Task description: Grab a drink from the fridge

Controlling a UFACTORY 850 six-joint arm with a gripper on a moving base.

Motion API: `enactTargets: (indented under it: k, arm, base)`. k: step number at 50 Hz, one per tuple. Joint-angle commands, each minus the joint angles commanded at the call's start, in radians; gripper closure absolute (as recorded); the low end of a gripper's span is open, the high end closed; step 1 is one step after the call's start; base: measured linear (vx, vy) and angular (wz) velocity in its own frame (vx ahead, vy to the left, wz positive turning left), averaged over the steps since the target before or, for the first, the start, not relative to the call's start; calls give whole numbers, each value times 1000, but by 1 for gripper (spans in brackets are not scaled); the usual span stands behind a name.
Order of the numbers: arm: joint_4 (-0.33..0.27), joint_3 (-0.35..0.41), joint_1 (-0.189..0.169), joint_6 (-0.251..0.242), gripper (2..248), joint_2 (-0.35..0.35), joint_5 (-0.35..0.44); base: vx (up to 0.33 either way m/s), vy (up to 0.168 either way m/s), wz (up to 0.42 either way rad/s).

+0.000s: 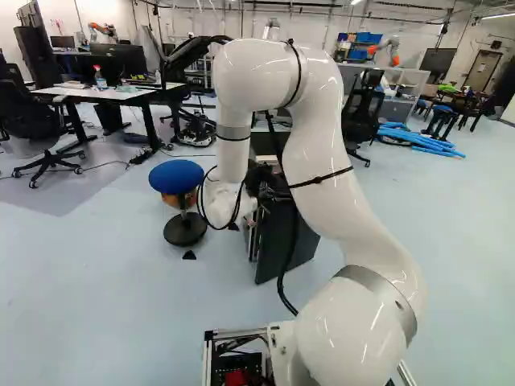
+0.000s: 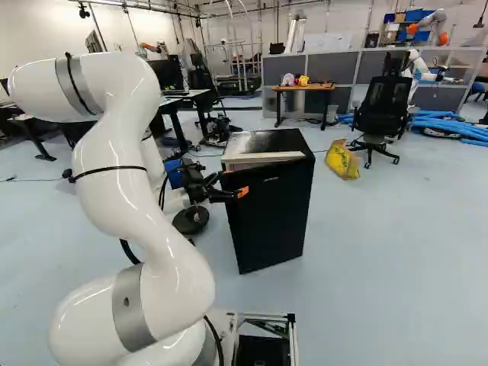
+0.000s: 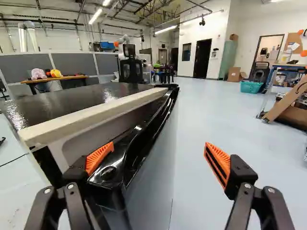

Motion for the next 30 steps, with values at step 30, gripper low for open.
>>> enactTargets:
  k: [30]
  arm:
    - [89,83,29,0,3,32,49]
  base:
    - [0,0,0]
